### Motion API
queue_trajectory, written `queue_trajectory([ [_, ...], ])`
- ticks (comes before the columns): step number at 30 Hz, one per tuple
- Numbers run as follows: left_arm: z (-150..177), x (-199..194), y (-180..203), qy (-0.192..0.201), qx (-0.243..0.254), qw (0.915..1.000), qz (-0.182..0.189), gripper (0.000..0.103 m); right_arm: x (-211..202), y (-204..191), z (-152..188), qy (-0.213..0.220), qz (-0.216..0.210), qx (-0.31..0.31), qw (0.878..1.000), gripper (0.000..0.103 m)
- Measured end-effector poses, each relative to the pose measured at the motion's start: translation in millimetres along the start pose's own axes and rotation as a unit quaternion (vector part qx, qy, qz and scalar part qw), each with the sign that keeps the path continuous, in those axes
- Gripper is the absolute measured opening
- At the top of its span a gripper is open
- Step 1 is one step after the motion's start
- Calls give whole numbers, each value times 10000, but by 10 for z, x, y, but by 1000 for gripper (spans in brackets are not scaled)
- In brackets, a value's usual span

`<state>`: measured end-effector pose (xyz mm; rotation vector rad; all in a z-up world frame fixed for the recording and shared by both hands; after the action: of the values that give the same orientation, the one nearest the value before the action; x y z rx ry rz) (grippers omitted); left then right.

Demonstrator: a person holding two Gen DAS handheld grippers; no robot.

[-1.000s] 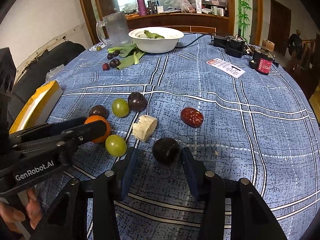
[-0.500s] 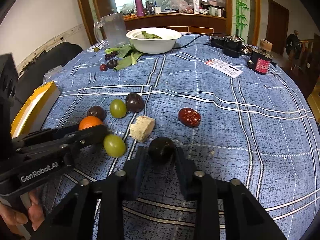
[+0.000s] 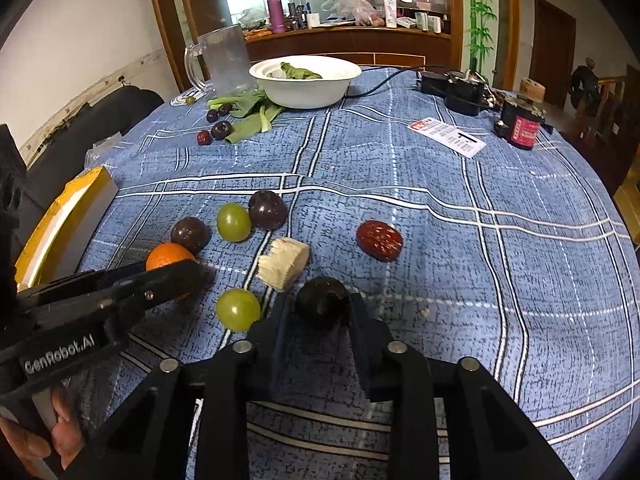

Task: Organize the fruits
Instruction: 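Grasp a mandarin with the left gripper while the right gripper reaches a dark plum, then carry the mandarin and dark plum into the tray, opening both grippers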

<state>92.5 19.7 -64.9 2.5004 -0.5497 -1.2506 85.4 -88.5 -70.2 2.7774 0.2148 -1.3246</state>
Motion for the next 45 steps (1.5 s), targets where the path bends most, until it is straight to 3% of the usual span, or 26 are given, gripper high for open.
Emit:
queue_trajectory([
  [4, 4, -20, -18, 3, -93, 9999, 44, 33, -8, 34, 2, 22, -17, 80, 10000, 26],
  [23, -18, -64, 8, 152, 22, 9998, -92, 33, -459, 85, -137, 597, -342, 509, 9963, 25],
  [30, -26, -173, 72, 302, 116, 9995, -56, 33, -465, 67, -151, 703, -247, 450, 9962, 25],
  [38, -38, -753, -28, 913, -11, 9958, -50, 33, -482, -28, -83, 738, -216, 398, 9962, 25],
  [45, 207, -1530, -432, 1304, -186, 9911, -209, 34, -744, -418, 43, 760, -369, 251, 9961, 26],
])
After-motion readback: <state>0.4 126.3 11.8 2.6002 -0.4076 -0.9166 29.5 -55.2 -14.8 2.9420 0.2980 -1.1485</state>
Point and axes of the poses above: each gripper's, at about its wrist camera, not at the fingertips, and x roughly the way its jaws point, y to its right, z to its underside, the point moved 10 cm from there along x, roughly the way its jaws point, and after that the axes turned 8 degrees about z, right-handed, at the moved point
